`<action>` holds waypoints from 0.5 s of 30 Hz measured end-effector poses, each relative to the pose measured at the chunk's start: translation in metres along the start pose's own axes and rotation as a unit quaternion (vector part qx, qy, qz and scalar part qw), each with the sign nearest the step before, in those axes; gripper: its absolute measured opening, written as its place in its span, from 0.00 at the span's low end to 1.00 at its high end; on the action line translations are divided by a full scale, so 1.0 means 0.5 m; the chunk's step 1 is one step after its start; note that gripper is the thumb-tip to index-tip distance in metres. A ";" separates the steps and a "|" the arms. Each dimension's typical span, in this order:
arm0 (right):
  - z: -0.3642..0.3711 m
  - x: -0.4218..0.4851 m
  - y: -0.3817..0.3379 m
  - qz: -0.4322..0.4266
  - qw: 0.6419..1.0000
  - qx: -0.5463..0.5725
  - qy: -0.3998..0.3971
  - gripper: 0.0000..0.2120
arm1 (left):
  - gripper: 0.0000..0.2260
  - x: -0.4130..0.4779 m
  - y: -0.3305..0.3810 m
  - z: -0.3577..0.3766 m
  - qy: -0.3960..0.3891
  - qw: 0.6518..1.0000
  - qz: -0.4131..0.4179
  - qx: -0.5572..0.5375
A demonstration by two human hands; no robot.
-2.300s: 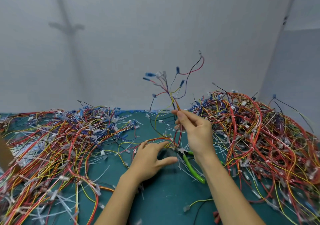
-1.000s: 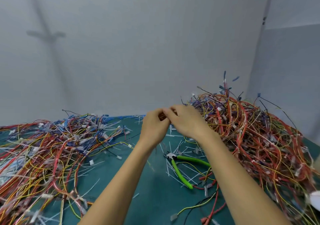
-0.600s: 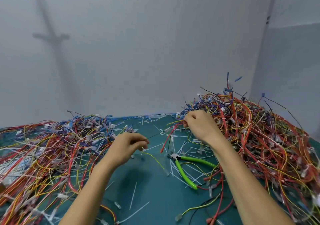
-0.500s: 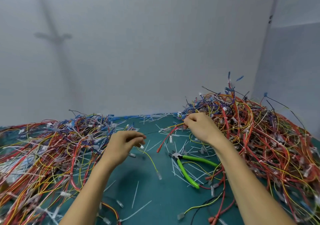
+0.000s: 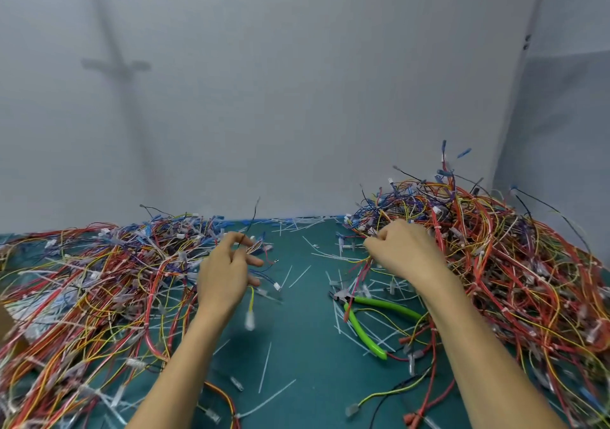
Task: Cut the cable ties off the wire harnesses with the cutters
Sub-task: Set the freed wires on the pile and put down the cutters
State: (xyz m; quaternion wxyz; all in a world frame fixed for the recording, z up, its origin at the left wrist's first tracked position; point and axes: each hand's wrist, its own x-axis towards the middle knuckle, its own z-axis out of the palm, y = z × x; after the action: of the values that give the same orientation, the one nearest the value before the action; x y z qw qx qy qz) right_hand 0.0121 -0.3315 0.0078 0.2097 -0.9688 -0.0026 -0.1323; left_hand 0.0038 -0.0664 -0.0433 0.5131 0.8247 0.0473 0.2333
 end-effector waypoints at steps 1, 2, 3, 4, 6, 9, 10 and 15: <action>-0.009 -0.001 0.003 0.013 0.998 -0.057 0.013 0.15 | 0.13 0.000 0.001 -0.002 -0.011 0.999 -0.010 0.030; -0.018 -0.001 0.008 0.026 0.993 -0.118 0.013 0.14 | 0.15 -0.001 0.004 -0.003 -0.036 0.997 -0.016 0.067; -0.027 0.001 0.013 0.041 0.984 -0.170 -0.007 0.12 | 0.17 -0.002 0.007 -0.003 -0.071 0.991 -0.021 0.114; -0.035 0.003 0.020 0.056 0.976 -0.203 -0.045 0.10 | 0.17 -0.003 0.009 -0.002 -0.109 0.979 -0.024 0.168; -0.044 0.010 0.039 0.091 0.961 -0.217 -0.143 0.05 | 0.16 -0.008 0.013 0.002 -0.174 0.947 -0.031 0.268; -0.049 0.013 0.075 0.135 0.939 -0.191 -0.252 0.06 | 0.14 -0.017 0.014 0.007 -0.235 0.920 -0.064 0.308; -0.049 0.011 0.083 0.143 0.934 -0.186 -0.268 0.06 | 0.15 -0.018 0.012 0.008 -0.246 0.918 -0.071 0.303; -0.041 0.000 0.061 0.161 0.932 -0.228 -0.230 0.15 | 0.17 -0.011 -0.003 -0.001 -0.292 0.929 -0.047 0.220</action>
State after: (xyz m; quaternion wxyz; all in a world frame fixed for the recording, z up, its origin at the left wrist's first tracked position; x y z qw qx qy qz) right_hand 0.0086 -0.3675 0.0132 -0.0044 -0.9819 0.1352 0.1326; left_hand -0.0009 -0.0671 -0.0461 0.3198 0.9455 -0.0160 -0.0588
